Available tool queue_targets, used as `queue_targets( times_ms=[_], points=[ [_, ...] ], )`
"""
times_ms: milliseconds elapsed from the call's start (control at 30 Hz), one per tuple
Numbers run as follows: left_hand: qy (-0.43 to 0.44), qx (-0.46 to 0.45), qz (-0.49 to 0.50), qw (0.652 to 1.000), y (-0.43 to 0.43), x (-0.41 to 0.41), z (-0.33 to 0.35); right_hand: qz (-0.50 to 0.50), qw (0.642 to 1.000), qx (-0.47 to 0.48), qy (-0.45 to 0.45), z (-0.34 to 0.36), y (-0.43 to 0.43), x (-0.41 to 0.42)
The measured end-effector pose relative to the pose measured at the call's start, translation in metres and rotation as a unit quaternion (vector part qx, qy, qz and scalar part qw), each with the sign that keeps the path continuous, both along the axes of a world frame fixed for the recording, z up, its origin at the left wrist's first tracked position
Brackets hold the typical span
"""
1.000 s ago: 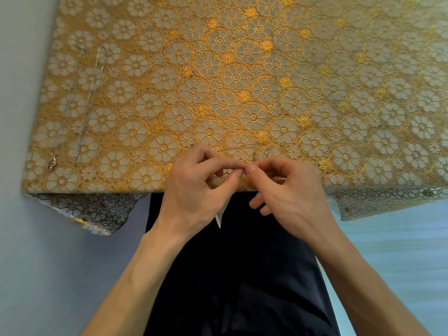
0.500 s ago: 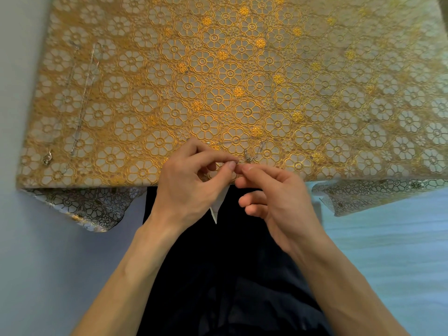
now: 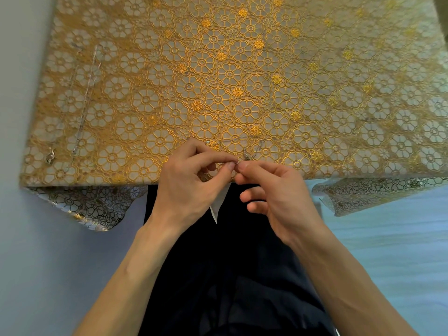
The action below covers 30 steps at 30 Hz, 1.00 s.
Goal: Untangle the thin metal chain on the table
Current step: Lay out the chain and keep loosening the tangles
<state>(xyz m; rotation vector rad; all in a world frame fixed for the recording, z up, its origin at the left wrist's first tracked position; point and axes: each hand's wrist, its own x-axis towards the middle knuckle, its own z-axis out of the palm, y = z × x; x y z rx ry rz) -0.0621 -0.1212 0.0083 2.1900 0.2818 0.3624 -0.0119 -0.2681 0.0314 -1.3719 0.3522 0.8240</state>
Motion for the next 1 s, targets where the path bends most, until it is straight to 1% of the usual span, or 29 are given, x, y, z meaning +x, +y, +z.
queue_targets(
  times_ms=[167, 233, 367, 433, 467, 500, 533, 600, 667, 700, 800, 1000],
  points=[
    [0.001, 0.002, -0.006, 1.0, 0.0, -0.001, 0.0, 0.004, 0.999, -0.022, -0.033, -0.002, 0.001, -0.003],
    [0.005, 0.02, -0.001, 1.0, 0.0, -0.003, -0.001, 0.01, 0.998, -0.039, -0.055, -0.003, 0.002, -0.005],
    [-0.006, 0.068, 0.059, 0.996, -0.005, -0.016, 0.0, 0.029, 0.993, -0.073, -0.093, -0.006, 0.0, -0.012],
    [0.016, 0.062, 0.09, 0.994, -0.015, -0.03, 0.005, 0.036, 0.989, -0.096, -0.11, -0.009, -0.004, -0.016],
    [0.045, 0.04, 0.096, 0.994, -0.021, -0.038, 0.006, 0.038, 0.987, -0.106, -0.114, -0.01, -0.006, -0.018],
    [0.084, -0.002, 0.098, 0.992, -0.027, -0.044, 0.005, 0.039, 0.986, -0.114, -0.116, -0.012, -0.008, -0.019],
    [0.125, -0.06, 0.102, 0.985, -0.032, -0.049, 0.002, 0.04, 0.985, -0.121, -0.118, -0.013, -0.01, -0.021],
    [0.187, -0.183, 0.114, 0.958, -0.037, -0.05, -0.004, 0.045, 0.982, -0.133, -0.124, -0.016, -0.013, -0.024],
    [0.207, -0.275, 0.132, 0.929, -0.038, -0.043, -0.008, 0.056, 0.978, -0.147, -0.135, -0.019, -0.015, -0.026],
    [0.209, -0.305, 0.143, 0.918, -0.038, -0.038, -0.008, 0.061, 0.976, -0.154, -0.14, -0.02, -0.016, -0.027],
    [0.207, -0.351, 0.161, 0.899, -0.037, -0.03, -0.009, 0.069, 0.972, -0.167, -0.152, -0.021, -0.018, -0.027],
    [0.211, -0.371, 0.135, 0.894, -0.038, -0.03, -0.013, 0.088, 0.96, -0.187, -0.188, -0.023, -0.02, -0.028]
  ],
)
